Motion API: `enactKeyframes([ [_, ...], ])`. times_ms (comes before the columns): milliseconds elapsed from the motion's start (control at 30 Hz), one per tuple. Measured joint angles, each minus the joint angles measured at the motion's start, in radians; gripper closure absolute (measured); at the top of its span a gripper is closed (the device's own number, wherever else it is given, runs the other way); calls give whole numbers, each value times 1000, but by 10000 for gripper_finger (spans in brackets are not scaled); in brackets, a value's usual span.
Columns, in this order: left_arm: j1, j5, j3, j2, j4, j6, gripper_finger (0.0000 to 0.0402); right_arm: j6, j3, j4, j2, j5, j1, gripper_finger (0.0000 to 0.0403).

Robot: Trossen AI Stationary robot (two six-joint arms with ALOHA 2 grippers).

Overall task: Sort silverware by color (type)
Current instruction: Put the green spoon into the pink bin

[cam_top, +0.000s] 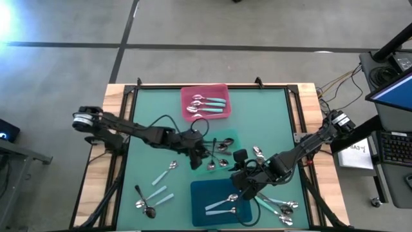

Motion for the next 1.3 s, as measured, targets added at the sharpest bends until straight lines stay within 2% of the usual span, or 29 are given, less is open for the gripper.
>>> enactKeyframes([
  [167,-84,0,-96,-116,10,-114,240,0,0,0,0,0,0,271],
  [333,-240,3,-192,-215,-4,-327,240,0,0,-1,0,0,0,271],
  [433,-329,-26,-226,-237,-3,-458,240,0,0,0,0,0,0,271],
  [600,-448,-51,-243,-243,-25,-574,240,0,0,0,0,0,0,271],
  [800,-539,-49,-179,-239,-120,-569,240,0,0,0,0,0,0,271],
  [1000,-562,-48,-92,-238,-228,-435,240,-4,0,0,0,0,0,271],
  [1133,-561,-61,-66,-238,-278,-403,240,-209,0,37,0,0,-4,271],
  [1200,-561,-61,-66,-238,-278,-399,240,-253,0,63,0,0,-4,271],
  [1300,-561,-61,-72,-238,-283,-399,240,-38,0,113,0,3,-2,271],
])
